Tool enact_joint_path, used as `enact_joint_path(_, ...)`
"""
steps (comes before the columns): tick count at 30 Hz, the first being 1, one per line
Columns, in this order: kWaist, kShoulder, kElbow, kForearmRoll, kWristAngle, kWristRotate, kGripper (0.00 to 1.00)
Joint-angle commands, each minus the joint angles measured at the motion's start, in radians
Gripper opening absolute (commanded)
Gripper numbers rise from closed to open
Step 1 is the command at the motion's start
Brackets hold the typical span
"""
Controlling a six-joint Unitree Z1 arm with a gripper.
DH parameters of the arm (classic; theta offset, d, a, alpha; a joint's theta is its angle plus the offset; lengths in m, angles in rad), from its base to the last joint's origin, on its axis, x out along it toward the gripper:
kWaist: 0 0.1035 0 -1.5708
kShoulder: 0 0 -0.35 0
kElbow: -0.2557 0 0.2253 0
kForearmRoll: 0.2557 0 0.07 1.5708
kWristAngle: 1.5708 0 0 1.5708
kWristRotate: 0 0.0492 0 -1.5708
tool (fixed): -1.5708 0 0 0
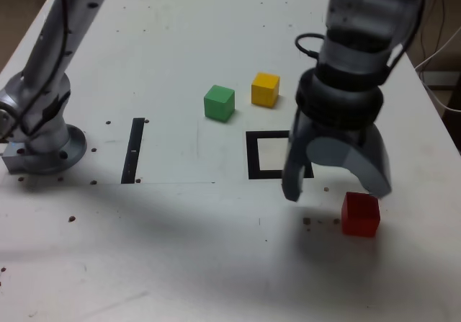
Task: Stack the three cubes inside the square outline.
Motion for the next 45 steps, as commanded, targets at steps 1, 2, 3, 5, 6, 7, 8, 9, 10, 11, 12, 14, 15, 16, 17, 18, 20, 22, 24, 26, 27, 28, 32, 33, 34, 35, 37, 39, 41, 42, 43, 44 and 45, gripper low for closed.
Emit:
enact_joint_path(1,-0.007,0.019,-0.020,0.004,-0.004,-0.003,0.99)
enact_joint_path(2,-0.010,0.028,-0.033,0.005,-0.006,-0.003,0.99)
enact_joint_path(3,-0.013,0.037,-0.045,0.006,-0.007,-0.004,0.99)
enact_joint_path(5,-0.018,0.054,-0.069,0.007,-0.008,-0.005,0.99)
enact_joint_path(6,-0.021,0.062,-0.079,0.008,-0.009,-0.006,0.99)
enact_joint_path(7,-0.022,0.069,-0.088,0.008,-0.009,-0.007,0.99)
enact_joint_path(8,-0.024,0.077,-0.096,0.008,-0.010,-0.007,0.99)
enact_joint_path(9,-0.024,0.085,-0.103,0.008,-0.011,-0.008,0.99)
enact_joint_path(10,-0.025,0.095,-0.111,0.008,-0.013,-0.008,0.99)
enact_joint_path(11,-0.025,0.103,-0.116,0.009,-0.015,-0.009,0.99)
enact_joint_path(12,-0.025,0.110,-0.122,0.009,-0.017,-0.009,0.99)
enact_joint_path(14,-0.025,0.124,-0.131,0.009,-0.021,-0.009,0.99)
enact_joint_path(15,-0.025,0.130,-0.135,0.009,-0.022,-0.009,0.99)
enact_joint_path(16,-0.025,0.136,-0.139,0.009,-0.024,-0.009,0.99)
enact_joint_path(17,-0.025,0.141,-0.142,0.009,-0.025,-0.009,0.99)
enact_joint_path(18,-0.025,0.147,-0.145,0.009,-0.025,-0.008,0.99)
enact_joint_path(20,-0.025,0.158,-0.151,0.008,-0.025,-0.007,0.98)
enact_joint_path(22,-0.025,0.167,-0.157,0.009,-0.025,-0.006,0.98)
enact_joint_path(24,-0.025,0.174,-0.160,0.010,-0.024,-0.006,0.97)
enact_joint_path(26,-0.025,0.179,-0.162,0.011,-0.022,-0.006,0.95)
enact_joint_path(27,-0.025,0.180,-0.162,0.011,-0.020,-0.006,0.94)
enact_joint_path(28,-0.025,0.183,-0.163,0.012,-0.019,-0.007,0.92)
enact_joint_path(32,-0.024,0.188,-0.164,0.014,-0.016,-0.013,0.81)
enact_joint_path(33,-0.024,0.188,-0.164,0.015,-0.015,-0.015,0.77)
enact_joint_path(34,-0.024,0.188,-0.164,0.016,-0.015,-0.018,0.73)
enact_joint_path(35,-0.023,0.188,-0.164,0.017,-0.014,-0.021,0.68)
enact_joint_path(37,-0.023,0.188,-0.163,0.018,-0.011,-0.024,0.57)
enact_joint_path(39,-0.023,0.187,-0.163,0.017,-0.007,-0.025,0.47)
enact_joint_path(41,-0.023,0.186,-0.163,0.016,-0.004,-0.025,0.40)
enact_joint_path(42,-0.023,0.186,-0.163,0.016,-0.002,-0.025,0.37)
enact_joint_path(43,-0.024,0.185,-0.163,0.015,-0.001,-0.024,0.35)
enact_joint_path(44,-0.024,0.185,-0.162,0.015,-0.001,-0.024,0.35)
enact_joint_path(45,-0.024,0.185,-0.162,0.016,-0.001,-0.024,0.35)
